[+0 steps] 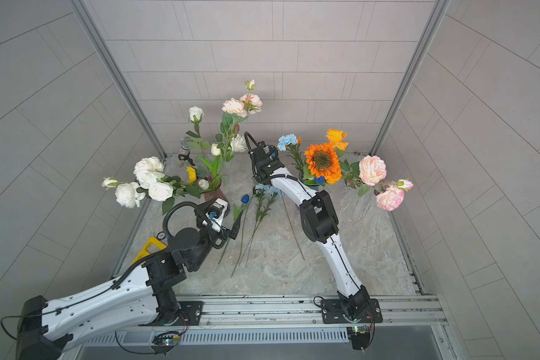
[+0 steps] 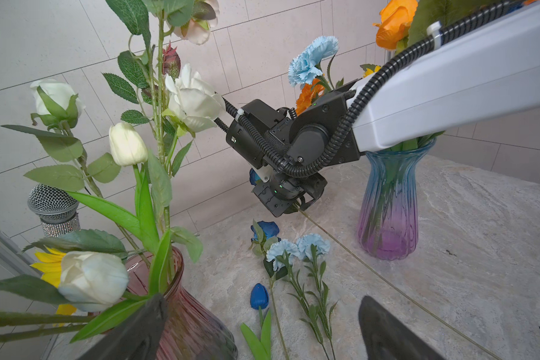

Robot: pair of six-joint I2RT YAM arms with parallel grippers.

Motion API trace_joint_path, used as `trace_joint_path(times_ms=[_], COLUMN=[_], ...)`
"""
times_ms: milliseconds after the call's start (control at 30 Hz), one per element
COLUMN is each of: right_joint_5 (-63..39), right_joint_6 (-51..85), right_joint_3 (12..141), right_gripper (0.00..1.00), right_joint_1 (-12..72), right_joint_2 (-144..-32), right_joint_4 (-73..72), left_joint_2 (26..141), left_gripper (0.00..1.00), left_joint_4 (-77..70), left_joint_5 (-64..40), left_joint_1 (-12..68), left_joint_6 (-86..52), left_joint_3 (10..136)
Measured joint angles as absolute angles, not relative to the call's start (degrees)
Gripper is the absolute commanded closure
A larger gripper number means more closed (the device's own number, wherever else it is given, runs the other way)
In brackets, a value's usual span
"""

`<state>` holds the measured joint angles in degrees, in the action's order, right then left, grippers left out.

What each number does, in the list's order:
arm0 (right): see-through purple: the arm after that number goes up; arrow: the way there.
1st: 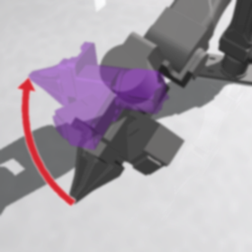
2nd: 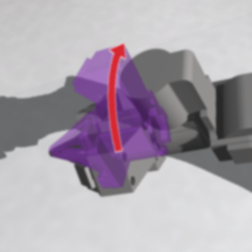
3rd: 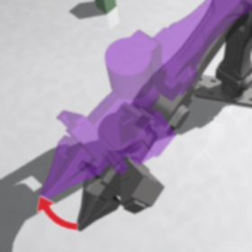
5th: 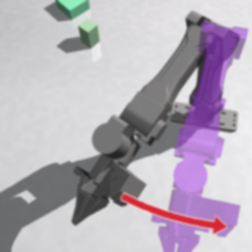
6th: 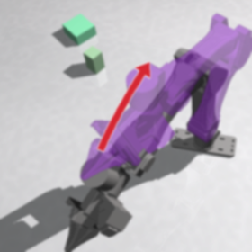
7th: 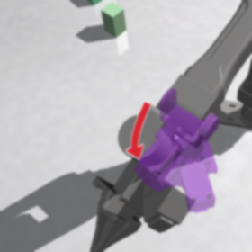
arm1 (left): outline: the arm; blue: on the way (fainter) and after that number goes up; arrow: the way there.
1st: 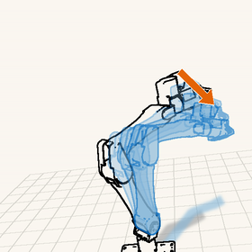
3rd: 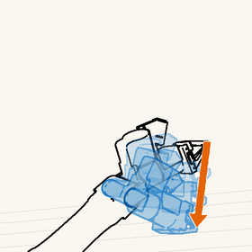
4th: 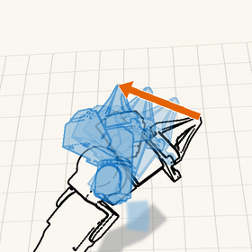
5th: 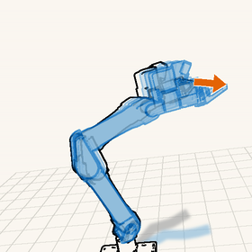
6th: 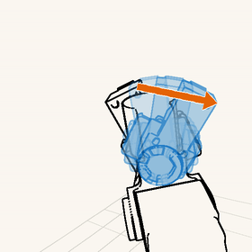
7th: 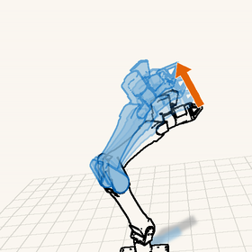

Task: Pick out blue flowers from the vase
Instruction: Place the flower at the center of the board.

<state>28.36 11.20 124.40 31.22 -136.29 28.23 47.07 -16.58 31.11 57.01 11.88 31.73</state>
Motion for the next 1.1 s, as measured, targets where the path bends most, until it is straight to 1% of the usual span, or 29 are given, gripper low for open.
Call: trace_joint_path(times_ms=[233, 400, 533, 800, 900, 1100], right_joint_5=[29.6, 30.4, 30.8, 32.1, 31.4, 22.9], right_joint_6=[11.2, 10.9, 10.5, 9.1, 8.1, 5.8], right_joint_3=[119.3, 112.3, 110.6, 108.5, 105.8, 99.7], right_gripper=[0.81, 0.63, 0.51, 0.43, 0.37, 0.29], right_joint_1=[31.2, 31.2, 31.2, 31.7, 32.8, 38.4], right_joint_2=[-136.2, -134.2, -132.9, -127.0, -123.2, -113.8], right_joint_4=[27.6, 26.3, 25.2, 22.8, 20.9, 16.7], left_joint_2=[47.9, 48.0, 48.2, 48.3, 48.4, 51.1], left_gripper=[0.0, 0.0, 0.0, 0.0, 0.0, 0.0], left_joint_4=[-17.2, -17.3, -17.3, -17.3, -17.5, -17.9], left_joint_5=[31.2, 31.2, 31.2, 31.3, 31.6, 32.8], left_joint_1=[57.0, 57.0, 57.0, 57.0, 57.0, 56.9], left_joint_6=[12.1, 12.1, 12.1, 12.1, 12.3, 11.9], left_joint_3=[31.7, 31.7, 31.7, 31.7, 31.7, 32.5])
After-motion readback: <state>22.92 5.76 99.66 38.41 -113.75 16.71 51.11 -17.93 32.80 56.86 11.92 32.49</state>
